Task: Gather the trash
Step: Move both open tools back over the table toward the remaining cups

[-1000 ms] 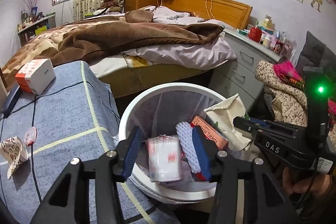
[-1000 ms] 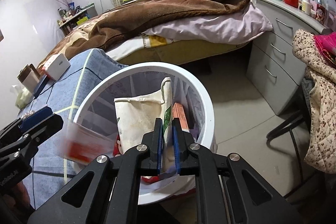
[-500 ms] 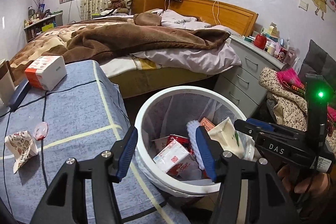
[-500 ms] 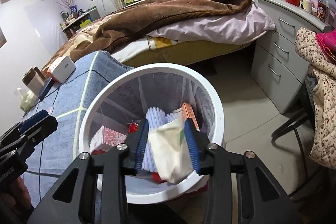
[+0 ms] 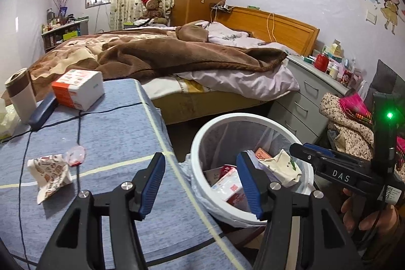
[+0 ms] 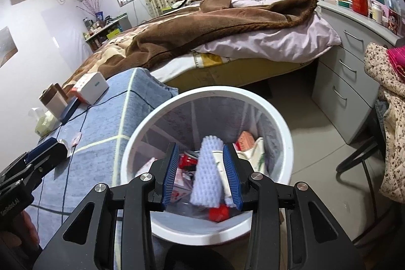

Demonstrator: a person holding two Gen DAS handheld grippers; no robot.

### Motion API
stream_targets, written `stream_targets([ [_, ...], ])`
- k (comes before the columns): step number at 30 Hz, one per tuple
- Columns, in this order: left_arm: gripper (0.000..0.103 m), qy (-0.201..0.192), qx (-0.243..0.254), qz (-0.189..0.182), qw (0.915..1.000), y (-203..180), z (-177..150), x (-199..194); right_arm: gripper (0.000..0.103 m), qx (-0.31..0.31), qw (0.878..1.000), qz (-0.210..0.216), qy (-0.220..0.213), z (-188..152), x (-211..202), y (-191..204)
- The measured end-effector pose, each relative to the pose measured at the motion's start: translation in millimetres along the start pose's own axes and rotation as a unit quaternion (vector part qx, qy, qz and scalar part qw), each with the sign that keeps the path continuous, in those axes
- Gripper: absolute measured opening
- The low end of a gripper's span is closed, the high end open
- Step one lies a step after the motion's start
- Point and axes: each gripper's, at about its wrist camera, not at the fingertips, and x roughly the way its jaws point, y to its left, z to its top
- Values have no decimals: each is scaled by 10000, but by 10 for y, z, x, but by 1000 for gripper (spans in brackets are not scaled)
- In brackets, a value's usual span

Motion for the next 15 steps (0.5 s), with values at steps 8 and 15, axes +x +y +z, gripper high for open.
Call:
stream_targets([
  [8,62,-139,-120,202,9996,267,-45,-173,38,-137,9997,213,-32,4,45,221],
  [15,67,-251,-353,583,9974,696,-104,-340,38,-319,9980,538,-68,16,146,516],
])
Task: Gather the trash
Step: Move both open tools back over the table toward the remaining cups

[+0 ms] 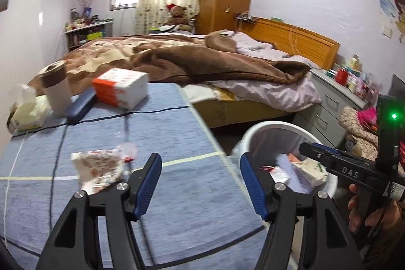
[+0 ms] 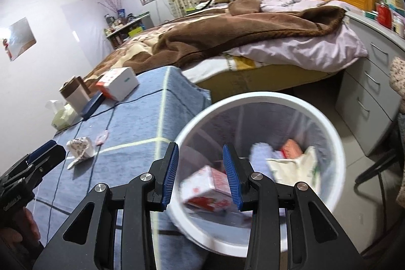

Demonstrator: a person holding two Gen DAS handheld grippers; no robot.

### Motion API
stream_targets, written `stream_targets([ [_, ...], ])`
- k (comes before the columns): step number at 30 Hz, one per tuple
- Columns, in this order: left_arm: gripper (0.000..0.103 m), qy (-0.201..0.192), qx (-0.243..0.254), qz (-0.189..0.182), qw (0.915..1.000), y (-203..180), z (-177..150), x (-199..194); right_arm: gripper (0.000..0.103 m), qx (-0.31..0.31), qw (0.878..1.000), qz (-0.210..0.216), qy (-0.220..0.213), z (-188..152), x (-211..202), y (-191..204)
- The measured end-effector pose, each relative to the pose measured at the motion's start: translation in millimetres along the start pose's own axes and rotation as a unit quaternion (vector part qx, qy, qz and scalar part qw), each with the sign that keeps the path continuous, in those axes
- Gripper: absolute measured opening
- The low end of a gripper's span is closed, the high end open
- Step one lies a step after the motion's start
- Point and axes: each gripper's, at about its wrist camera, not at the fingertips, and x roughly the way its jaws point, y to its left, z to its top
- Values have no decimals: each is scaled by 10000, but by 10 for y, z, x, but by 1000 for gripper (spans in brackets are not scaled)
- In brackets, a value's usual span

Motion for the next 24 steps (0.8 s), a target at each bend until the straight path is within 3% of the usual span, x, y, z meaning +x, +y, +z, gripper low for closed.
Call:
stream_targets([
  [7,67,3,-351,368,9987,509,-30,-41,39,-230,9994,233,102,40,202,265],
  [9,68,8,-392,440,9983,631,-44,-51,44,-274,9990,311,136,51,253,341],
  [10,69,29,-403,478,9980,695,-50,-48,54,-307,9988,355,149,55,280,382],
  [11,71,61,-418,505,9978,756,-61,-44,57,-334,9986,391,158,55,297,410],
  [21,74,455,-401,574,9965,1175,-187,200,58,-649,9953,611,368,128,598,790],
  [24,75,594,-119,884,9942,1204,-194,305,58,-724,9940,667,468,154,711,899],
])
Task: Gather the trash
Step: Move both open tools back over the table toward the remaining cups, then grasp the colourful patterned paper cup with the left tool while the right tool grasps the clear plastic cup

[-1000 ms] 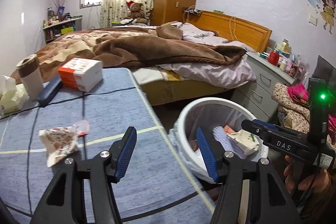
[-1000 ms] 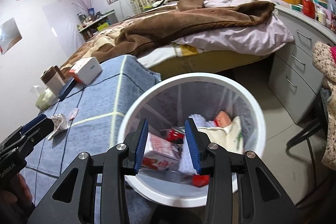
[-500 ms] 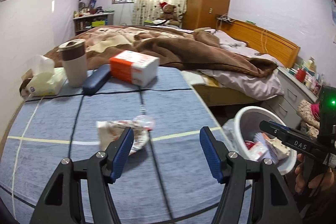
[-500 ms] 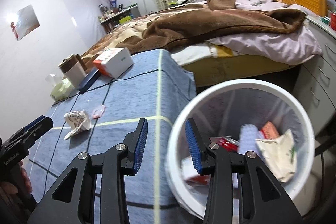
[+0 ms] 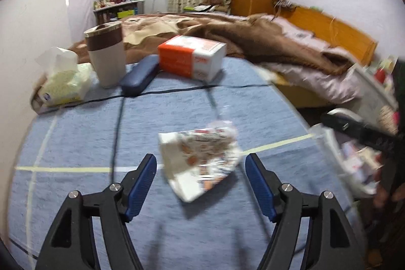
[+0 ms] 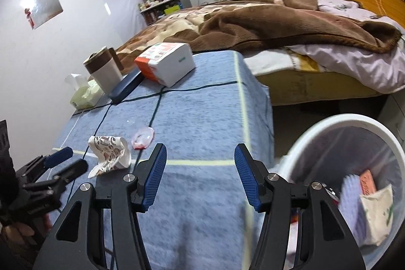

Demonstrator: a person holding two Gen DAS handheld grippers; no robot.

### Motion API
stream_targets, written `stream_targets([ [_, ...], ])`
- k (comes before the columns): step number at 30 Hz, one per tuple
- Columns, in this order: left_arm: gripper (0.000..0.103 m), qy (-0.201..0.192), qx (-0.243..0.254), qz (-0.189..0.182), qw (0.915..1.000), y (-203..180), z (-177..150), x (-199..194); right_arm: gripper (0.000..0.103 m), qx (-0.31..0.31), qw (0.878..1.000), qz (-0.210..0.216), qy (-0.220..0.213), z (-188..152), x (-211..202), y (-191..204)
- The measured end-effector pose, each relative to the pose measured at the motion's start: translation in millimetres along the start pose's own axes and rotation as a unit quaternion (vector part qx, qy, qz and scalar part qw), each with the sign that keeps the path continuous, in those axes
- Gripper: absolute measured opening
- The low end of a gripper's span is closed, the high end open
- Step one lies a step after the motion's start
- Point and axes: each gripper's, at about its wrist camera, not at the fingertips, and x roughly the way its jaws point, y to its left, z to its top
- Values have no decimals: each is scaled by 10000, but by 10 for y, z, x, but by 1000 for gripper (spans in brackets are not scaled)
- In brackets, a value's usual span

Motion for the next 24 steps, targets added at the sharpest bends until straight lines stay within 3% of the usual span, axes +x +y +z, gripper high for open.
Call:
stream_targets([
  [2,75,-14,374,136,9992,-40,4,43,58,-15,10000,41,63,29,79,49],
  [8,79,280,581,-197,9977,-19,34,229,58,-39,9996,146,238,128,310,179],
  [13,80,418,1003,53,9941,-40,15,379,58,-98,9992,229,322,187,439,279],
  [24,82,709,103,-495,9962,321,80,617,58,-82,9972,625,391,261,608,481],
])
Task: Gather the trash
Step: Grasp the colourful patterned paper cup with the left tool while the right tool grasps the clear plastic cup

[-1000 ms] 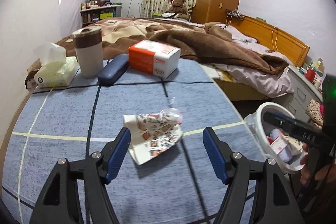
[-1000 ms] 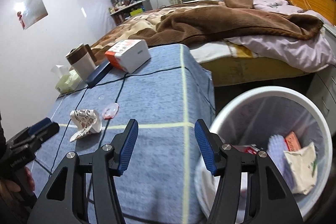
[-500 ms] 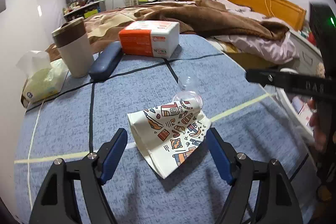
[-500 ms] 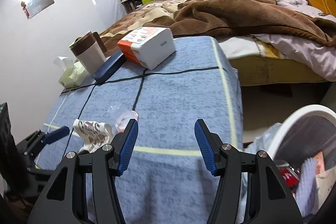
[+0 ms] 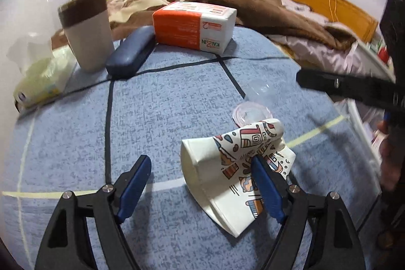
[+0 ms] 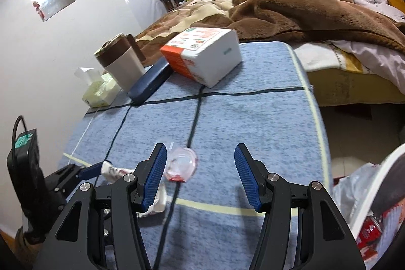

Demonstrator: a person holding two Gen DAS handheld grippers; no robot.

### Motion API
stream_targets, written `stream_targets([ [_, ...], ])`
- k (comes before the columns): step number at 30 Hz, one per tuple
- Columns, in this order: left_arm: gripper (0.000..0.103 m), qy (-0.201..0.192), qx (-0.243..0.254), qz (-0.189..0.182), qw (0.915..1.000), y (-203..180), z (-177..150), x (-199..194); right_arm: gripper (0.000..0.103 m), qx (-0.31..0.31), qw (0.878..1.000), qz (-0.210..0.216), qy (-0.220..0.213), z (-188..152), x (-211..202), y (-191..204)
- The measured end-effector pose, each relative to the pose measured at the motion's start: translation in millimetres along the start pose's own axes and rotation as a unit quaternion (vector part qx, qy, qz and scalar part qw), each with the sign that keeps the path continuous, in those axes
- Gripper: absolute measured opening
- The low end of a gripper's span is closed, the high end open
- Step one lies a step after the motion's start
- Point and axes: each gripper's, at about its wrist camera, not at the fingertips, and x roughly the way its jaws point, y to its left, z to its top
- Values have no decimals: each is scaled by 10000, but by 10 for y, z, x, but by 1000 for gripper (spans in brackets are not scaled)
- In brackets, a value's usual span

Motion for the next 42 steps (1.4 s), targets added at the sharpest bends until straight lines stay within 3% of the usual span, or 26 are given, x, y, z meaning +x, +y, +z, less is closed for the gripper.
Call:
stream_targets([
  [9,83,-11,-333,-529,9980,94,2,79,58,-76,9995,233,182,69,178,142],
  [21,79,-47,-184,-613,9979,21,-69,35,57,-231,9969,365,653,82,441,287],
  [25,77,-44,-187,-655,9977,13,-74,29,33,-343,9969,169,688,55,474,313],
  [27,76,-38,-207,-684,9974,17,-69,35,31,-295,9970,154,696,48,475,285],
  [42,44,27,-129,-811,9966,-174,-178,-57,30,-211,9991,-139,332,-72,159,72],
])
